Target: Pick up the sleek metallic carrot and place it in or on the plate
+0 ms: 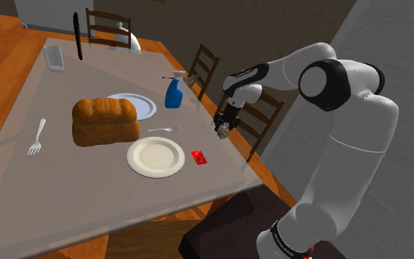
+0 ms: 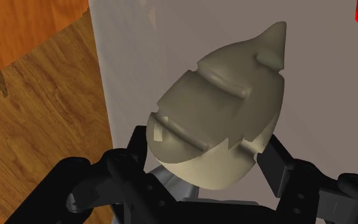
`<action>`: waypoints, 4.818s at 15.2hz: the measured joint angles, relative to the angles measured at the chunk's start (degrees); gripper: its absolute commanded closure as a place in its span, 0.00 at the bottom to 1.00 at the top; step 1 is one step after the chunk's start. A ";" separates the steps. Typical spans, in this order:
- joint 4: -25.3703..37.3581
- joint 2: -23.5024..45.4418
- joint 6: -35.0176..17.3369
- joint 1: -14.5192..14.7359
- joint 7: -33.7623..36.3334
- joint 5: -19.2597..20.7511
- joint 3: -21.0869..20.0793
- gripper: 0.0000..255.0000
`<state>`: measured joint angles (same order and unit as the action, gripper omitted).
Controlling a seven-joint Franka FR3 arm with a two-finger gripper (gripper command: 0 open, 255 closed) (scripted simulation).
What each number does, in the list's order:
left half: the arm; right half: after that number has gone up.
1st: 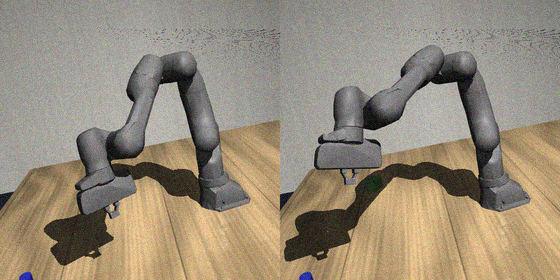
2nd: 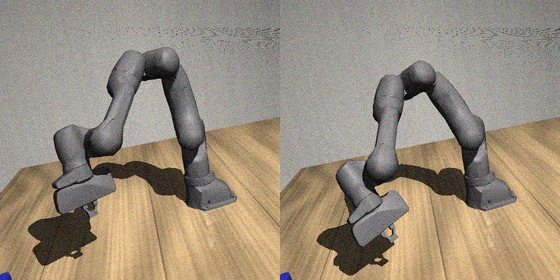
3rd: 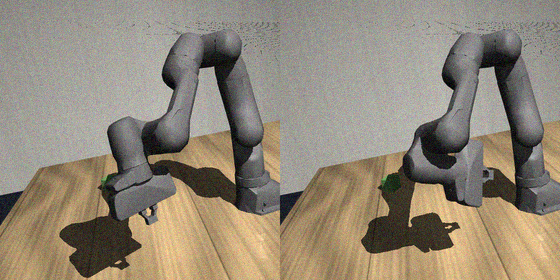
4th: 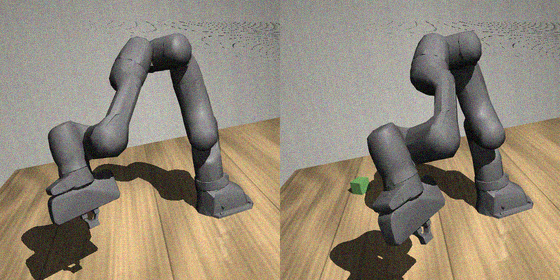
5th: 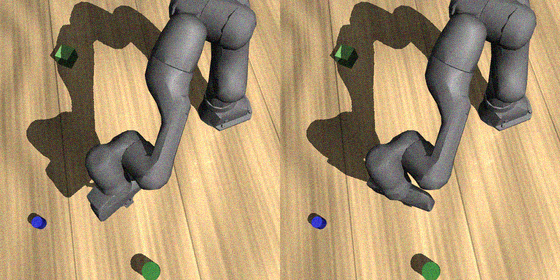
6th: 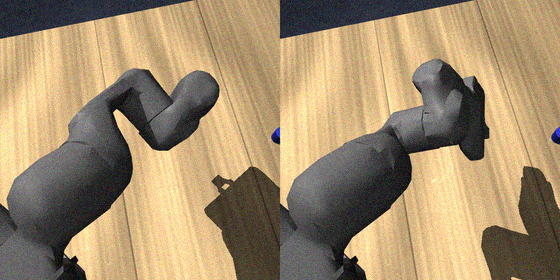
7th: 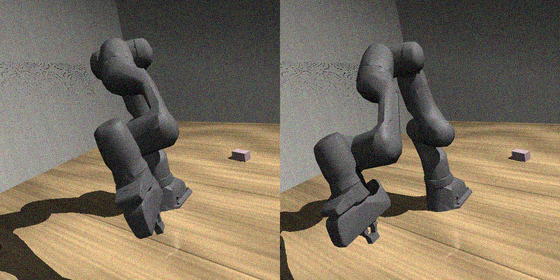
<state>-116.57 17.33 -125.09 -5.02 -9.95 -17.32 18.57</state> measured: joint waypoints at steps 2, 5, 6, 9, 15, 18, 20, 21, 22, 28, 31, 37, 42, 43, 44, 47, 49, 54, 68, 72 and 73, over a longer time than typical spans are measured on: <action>0.33 -1.12 1.30 0.22 0.66 0.65 0.19 1.00; 1.28 -2.18 3.19 0.26 1.24 1.35 0.46 1.00; 1.47 -2.62 3.78 0.31 1.47 1.61 0.54 1.00; 1.73 -3.84 5.01 0.77 2.53 2.22 0.53 1.00; -1.75 -6.70 2.96 5.41 9.66 2.66 -2.21 1.00; -3.60 -7.53 1.09 8.06 13.72 2.48 -4.05 1.00; -3.58 -7.70 0.79 9.54 16.22 2.47 -5.10 1.00; -3.63 -7.68 0.45 10.40 17.62 2.39 -5.74 1.00; -3.20 -7.26 0.20 11.26 19.04 2.22 -6.42 1.00; -2.87 -6.69 -1.60 15.96 26.78 1.98 -9.82 1.00; -2.04 -6.10 -2.13 18.22 30.59 1.99 -11.39 1.00; 3.42 -2.03 -2.23 22.65 38.21 2.19 -14.33 1.00; 2.70 0.33 -5.31 22.95 37.97 1.44 -14.79 1.00; 2.47 0.84 -6.01 22.86 37.65 1.24 -14.83 1.00; 2.29 1.22 -6.55 22.86 37.52 1.10 -14.88 1.00; 2.19 2.83 -8.22 22.79 36.96 0.60 -15.09 1.00; 1.91 3.73 -9.38 22.79 36.65 0.28 -15.24 1.00; 1.76 4.15 -9.97 22.78 36.49 0.11 -15.32 1.00; 2.81 0.00 -4.85 22.51 37.39 1.48 -14.52 0.00; 3.15 -0.31 -4.14 22.43 37.46 1.63 -14.42 0.00; 3.17 -0.31 -4.10 22.42 37.46 1.64 -14.42 0.00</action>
<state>-113.40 17.01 -129.19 17.40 27.52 -15.68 4.15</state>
